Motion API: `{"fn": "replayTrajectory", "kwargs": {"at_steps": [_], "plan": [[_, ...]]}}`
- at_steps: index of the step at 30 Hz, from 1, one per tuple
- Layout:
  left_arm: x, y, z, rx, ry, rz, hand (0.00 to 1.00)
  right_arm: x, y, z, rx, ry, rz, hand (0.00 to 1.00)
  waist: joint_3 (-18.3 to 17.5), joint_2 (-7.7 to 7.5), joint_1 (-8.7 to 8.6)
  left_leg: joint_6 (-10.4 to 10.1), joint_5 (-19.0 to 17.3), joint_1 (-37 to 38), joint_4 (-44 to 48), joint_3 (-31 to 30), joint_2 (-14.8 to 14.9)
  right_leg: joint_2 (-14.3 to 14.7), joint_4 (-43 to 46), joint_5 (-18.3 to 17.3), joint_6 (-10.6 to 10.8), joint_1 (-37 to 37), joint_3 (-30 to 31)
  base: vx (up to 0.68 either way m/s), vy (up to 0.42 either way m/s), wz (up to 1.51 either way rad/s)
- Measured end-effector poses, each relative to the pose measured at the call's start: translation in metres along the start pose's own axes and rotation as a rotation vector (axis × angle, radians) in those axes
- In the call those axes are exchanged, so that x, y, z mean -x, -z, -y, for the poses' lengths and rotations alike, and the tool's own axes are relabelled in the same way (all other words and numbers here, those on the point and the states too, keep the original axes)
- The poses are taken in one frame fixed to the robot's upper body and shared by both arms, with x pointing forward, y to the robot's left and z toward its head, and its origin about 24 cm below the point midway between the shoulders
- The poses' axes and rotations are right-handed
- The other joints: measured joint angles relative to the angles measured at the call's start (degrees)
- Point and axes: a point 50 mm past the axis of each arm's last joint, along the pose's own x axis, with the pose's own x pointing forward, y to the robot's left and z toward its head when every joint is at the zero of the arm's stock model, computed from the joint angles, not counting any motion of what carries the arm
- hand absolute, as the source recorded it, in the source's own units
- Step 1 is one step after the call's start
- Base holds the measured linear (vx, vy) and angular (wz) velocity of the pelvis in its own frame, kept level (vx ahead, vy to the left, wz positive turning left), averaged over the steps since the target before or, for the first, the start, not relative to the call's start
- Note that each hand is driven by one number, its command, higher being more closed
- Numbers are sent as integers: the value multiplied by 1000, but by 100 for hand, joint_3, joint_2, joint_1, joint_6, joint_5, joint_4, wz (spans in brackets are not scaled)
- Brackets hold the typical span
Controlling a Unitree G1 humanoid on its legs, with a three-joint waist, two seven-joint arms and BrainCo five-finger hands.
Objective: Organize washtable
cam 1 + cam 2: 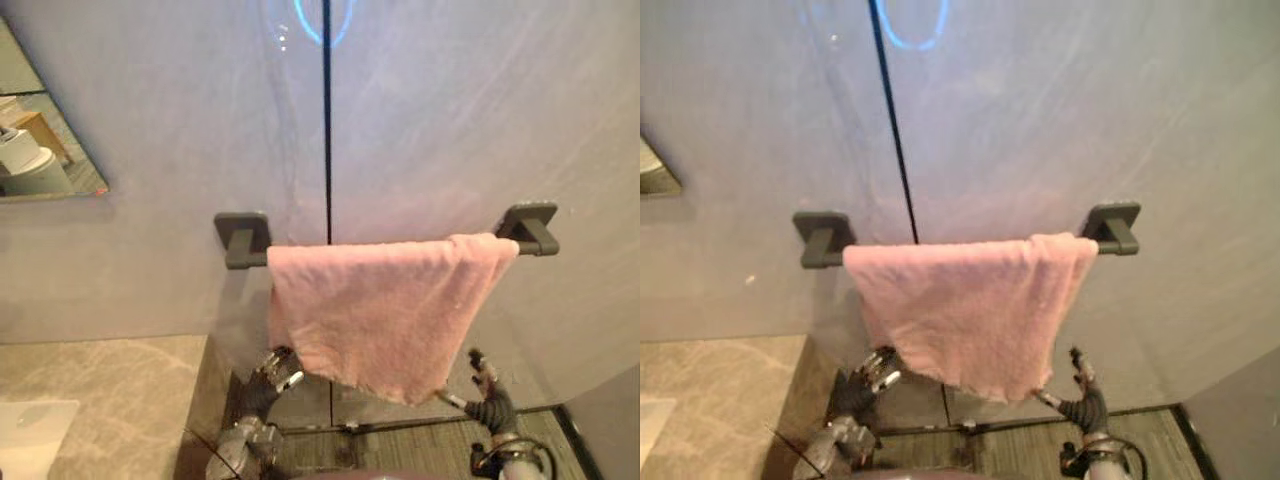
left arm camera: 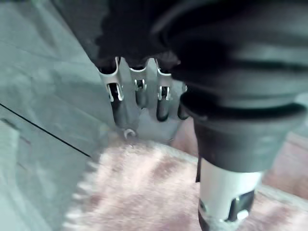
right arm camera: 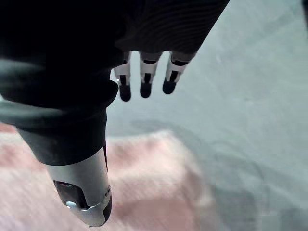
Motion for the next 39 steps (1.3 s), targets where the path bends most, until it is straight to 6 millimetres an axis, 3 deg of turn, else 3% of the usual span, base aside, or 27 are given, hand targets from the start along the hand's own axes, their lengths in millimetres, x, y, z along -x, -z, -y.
{"fn": "replayTrajectory", "kwargs": {"at_steps": [6, 11, 17, 21, 22, 25, 26, 27, 28, 30, 31, 33, 34, 35, 36, 37, 38, 39], "plan": [[12, 49, -13, -85, -82, -241, 0, -1, 48, -27, -21, -96, -240, 0, -83, 73, -2, -43, 31, 9, -103, 44, 0, 7, -17, -8, -1, -51, 15, -9, -8, -1], [6, 58, -19, -153, -111, -302, 0, -6, 67, -33, -58, -107, -346, 0, -109, 88, -3, -120, 226, 27, -431, 31, -4, 51, -125, 36, -23, -145, -2, 9, -18, 1], [-7, 59, -24, -249, -115, -352, 0, -23, 68, -29, -15, -109, -380, 0, -75, 60, -11, -119, 244, -39, -478, 48, 2, 114, -412, 190, -23, -160, 37, 52, -19, -4], [-20, 47, -27, -281, -129, -325, 0, -47, 52, -34, 36, -150, -346, 0, 298, -9, 22, -119, 244, -292, -314, 271, 40, 142, 100, 190, -22, -668, 244, -19, -19, -33], [-24, 42, -30, -296, -131, -317, 0, -55, 43, -41, 45, -173, -315, 0, 483, -92, 0, -118, 243, -486, -130, 312, 62, 140, 323, 190, -22, -907, 267, -97, -47, -18], [-28, 36, -32, -311, -132, -310, 0, -54, 42, -47, 49, -197, -311, 0, 579, -150, 14, -111, 244, -789, 222, 266, 166, 140, 533, 168, -6, -1073, 333, -87, -49, 19], [-29, 36, -31, -318, -128, -310, 0, -54, 42, -47, 52, -198, -309, 0, 628, -77, 1, -101, 248, -883, 288, 170, 214, 78, 1293, -145, -59, -1225, 253, -28, -51, 64], [-31, 34, -32, -342, -125, -308, 0, -53, 43, -47, 51, -198, -314, 0, 624, -76, -3, -102, 249, -961, 351, -16, 269, -79, 2013, -331, 29, -1268, 228, -25, -79, 75], [-32, 32, -33, -353, -124, -304, 0, -53, 44, -47, 52, -198, -318, 0, 617, -83, 1, -106, 251, -1021, 442, -112, 311, -187, 2327, -379, 42, -1279, 259, -11, -177, 74], [-35, 26, -36, -365, -133, -291, 0, -56, 42, -48, 55, -205, -317, 0, 546, -111, 100, -233, 329, -1553, 852, -370, 541, -654, 3037, -409, 163, -1313, 522, -139, -418, 58], [-37, 22, -41, -373, -152, -280, 0, -59, 39, -49, 61, -211, -308, 0, 439, -155, 166, -429, 449, -1947, 1053, -537, 799, -903, 2956, -225, 184, -1263, 851, -233, -539, 41], [-36, 20, -46, -375, -177, -277, 0, -63, 35, -51, 68, -219, -293, 0, 399, -179, 191, -657, 614, -2204, 1083, -690, 982, -996, 2533, 212, 65, -1114, 1145, -174, -439, 20], [-37, 19, -48, -382, -185, -278, 0, -67, 30, -51, 73, -220, -279, 0, 377, -182, 217, -834, 730, -2395, 1098, -835, 1107, -912, 2071, 99, 443, -915, 1419, -226, -513, 5], [-37, 19, -47, -376, -190, -284, 0, -72, 25, -51, 97, -224, -268, 0, 372, -68, 311, -857, 866, -2515, 1055, -975, 1368, -672, 1658, -355, 878, -808, 1376, -353, -739, -10], [-35, 27, -40, -351, -183, -297, 0, -75, 23, -44, 126, -217, -259, 0, 344, 81, 343, -690, 1012, -2588, 1069, -1085, 1578, -526, 1355, -727, 1061, -621, 1220, -367, -709, -16], [-35, 29, -36, -333, -183, -299, 0, -77, 20, -40, 140, -204, -251, 0, 346, 155, 344, -694, 1148, -2615, 1076, -1124, 1681, -450, 1287, -882, 1076, -565, 1098, -309, -546, -2], [-36, 33, -27, -283, -181, -298, 0, -78, 21, -31, 154, -179, -252, 0, 341, 323, 340, -624, 1486, -2630, 1021, -1148, 1905, -224, 1305, -1118, 902, -493, 845, -348, -451, 39], [-36, 37, -20, -249, -171, -306, 0, -76, 25, -24, 165, -151, -263, 0, 369, 443, 281, -438, 2127, -2607, 731, -1134, 2015, -29, 1356, -1218, 704, -424, 587, -361, -422, 63]]}}
